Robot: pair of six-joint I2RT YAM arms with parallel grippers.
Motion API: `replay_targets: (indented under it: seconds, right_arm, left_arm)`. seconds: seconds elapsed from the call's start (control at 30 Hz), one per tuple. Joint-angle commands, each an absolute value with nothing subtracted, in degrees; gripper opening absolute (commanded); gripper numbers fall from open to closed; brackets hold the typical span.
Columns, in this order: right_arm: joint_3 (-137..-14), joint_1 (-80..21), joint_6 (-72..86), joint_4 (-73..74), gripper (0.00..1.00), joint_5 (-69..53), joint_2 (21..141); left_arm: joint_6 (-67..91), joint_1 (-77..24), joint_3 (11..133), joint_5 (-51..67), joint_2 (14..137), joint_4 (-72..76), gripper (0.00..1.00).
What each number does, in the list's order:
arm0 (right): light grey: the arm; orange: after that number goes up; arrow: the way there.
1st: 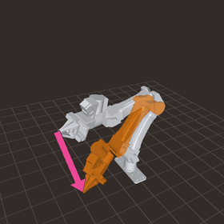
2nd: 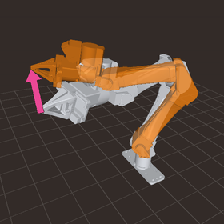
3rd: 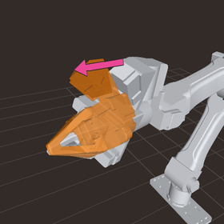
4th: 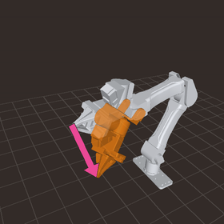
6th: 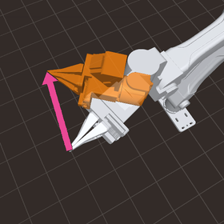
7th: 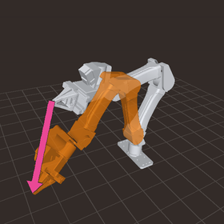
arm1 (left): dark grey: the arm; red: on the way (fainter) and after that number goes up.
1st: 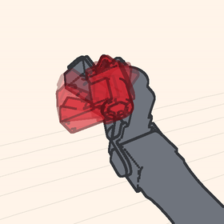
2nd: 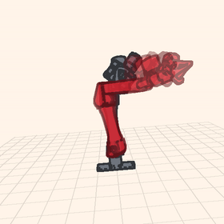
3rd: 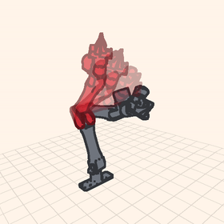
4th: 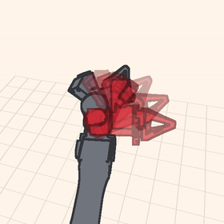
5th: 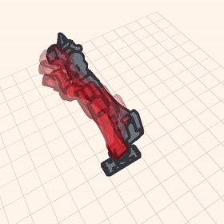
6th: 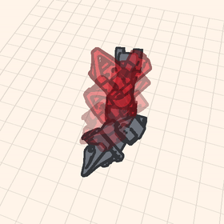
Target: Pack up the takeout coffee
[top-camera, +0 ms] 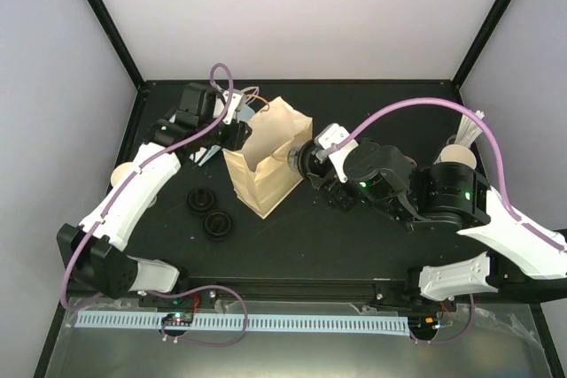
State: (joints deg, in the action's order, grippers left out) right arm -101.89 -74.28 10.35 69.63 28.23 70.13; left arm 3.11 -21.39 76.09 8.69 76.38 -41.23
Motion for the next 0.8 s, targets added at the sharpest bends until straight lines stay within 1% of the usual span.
replay_targets:
  seconds: [0.0, 0.07, 0.1, 0.2, 0.23, 0.4, 0.53, 0.7, 0.77]
  right_arm:
    - [-102.90, -74.52, 7.59, 68.55, 0.62, 38.04, 70.29]
    - [-102.98, -74.40, 6.50, 67.48, 0.61, 40.83, 70.46]
    - [-103.15, -74.33, 5.95, 67.10, 0.60, 41.86, 70.61]
    - [-103.36, -73.88, 3.94, 65.35, 0.59, 44.25, 71.05]
    - [-103.29, -73.52, 3.19, 64.69, 0.58, 44.85, 71.12]
    - [-102.81, -71.93, -0.12, 62.06, 0.57, 45.99, 71.49]
    - [-100.16, -71.86, -2.66, 59.23, 0.56, 45.20, 70.98]
    - [-96.50, -71.88, -5.19, 56.47, 0.55, 43.61, 69.73]
    - [-95.00, -71.88, -5.86, 55.84, 0.55, 42.32, 68.97]
  left_arm:
    - [1.56, -20.88, 79.85, 11.93, 78.65, -44.61, 0.48]
    - [0.48, -20.87, 80.58, 12.89, 79.67, -45.79, 0.39]
    - [-0.02, -20.91, 81.15, 13.41, 80.16, -46.43, 0.32]
    - [-1.12, -20.92, 82.01, 15.33, 80.57, -47.43, 0.05]
    - [-1.52, -20.99, 81.92, 15.64, 80.39, -47.34, 0.02]
    - [-3.34, -21.58, 80.20, 17.64, 77.28, -45.07, 0.02]
    - [-5.25, -23.09, 78.53, 18.95, 73.87, -43.34, 0.01]
    - [-7.98, -25.60, 74.39, 18.42, 68.86, -39.68, 0.02]
    - [-9.23, -26.94, 72.68, 16.24, 67.36, -38.85, 0.02]
